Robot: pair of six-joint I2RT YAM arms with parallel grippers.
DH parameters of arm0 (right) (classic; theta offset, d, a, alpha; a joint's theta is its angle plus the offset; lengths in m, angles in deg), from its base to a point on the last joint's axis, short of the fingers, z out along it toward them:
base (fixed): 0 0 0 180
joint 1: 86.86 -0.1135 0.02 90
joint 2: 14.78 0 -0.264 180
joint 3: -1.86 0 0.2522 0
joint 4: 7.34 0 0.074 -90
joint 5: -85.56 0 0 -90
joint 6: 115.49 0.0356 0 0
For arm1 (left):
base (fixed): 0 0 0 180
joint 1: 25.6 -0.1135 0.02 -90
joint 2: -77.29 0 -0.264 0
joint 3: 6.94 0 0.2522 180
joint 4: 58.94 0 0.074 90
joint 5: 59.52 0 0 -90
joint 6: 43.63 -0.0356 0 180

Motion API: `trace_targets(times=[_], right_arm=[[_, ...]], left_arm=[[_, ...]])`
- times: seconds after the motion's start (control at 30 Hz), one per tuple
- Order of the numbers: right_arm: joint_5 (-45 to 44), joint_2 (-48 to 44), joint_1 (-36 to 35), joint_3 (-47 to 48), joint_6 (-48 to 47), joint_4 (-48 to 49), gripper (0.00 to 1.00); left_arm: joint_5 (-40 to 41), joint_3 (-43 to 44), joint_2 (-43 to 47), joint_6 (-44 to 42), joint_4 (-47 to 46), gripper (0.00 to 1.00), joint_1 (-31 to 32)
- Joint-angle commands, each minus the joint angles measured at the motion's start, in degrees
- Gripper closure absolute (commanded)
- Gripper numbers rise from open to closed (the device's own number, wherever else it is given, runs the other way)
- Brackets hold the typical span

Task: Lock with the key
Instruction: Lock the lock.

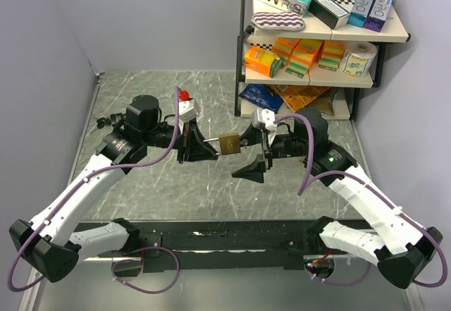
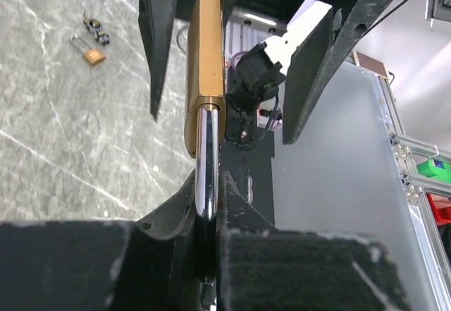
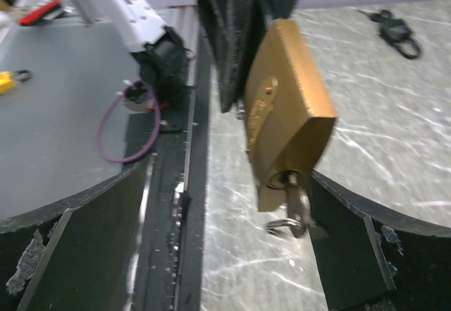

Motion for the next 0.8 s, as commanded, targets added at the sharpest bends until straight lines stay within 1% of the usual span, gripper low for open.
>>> trace_targets(times=[0.0,0.13,0.23,0.27,0.33,0.37,0.47,0.63,0.73,0.77], right_arm=[[7.32,0.88,0.15,1.6,2.9,5.41,0.01],[7.77,1.93,0.15,0.9,7.82,11.13,0.02],[8.47,3.16,0.24,1.78,9.23,13.06,0.08],[8.82,3.6,0.24,2.04,12.19,14.55,0.12],[9.08,3.96,0.15,2.13,13.8,15.09,0.18],[9.26,4.04,0.24,2.04,14.94,16.74,0.25],[9.79,4.31,0.15,1.52,16.61,18.51,0.37],[9.96,4.4,0.15,1.25,16.79,19.48,0.42],[10.32,4.92,0.06,1.25,17.49,19.84,0.48],[10.4,5.01,-0.02,1.34,17.5,19.66,0.52]], left_arm=[[-4.38,1.29,2.93,1.85,-9.13,0.99,0.36],[-4.9,1.28,3.02,1.41,-9.66,0.99,0.8],[-5.44,1.2,3.1,0.8,-9.31,0.99,1.06],[-5.35,1.02,3.11,0.71,-9.31,0.99,1.06],[-5.17,0.76,3.28,0.36,-9.22,0.99,1.06],[-4.91,0.5,3.37,0.62,-9.57,0.99,1.06],[-5.08,-0.03,3.46,1.41,-10.62,0.99,1.06],[-4.73,-0.91,3.72,1.85,-10.71,0.99,1.15],[-4.91,-1.35,3.98,1.94,-10.97,0.99,1.15],[-4.82,-1.44,3.98,2.03,-11.06,0.99,1.24]])
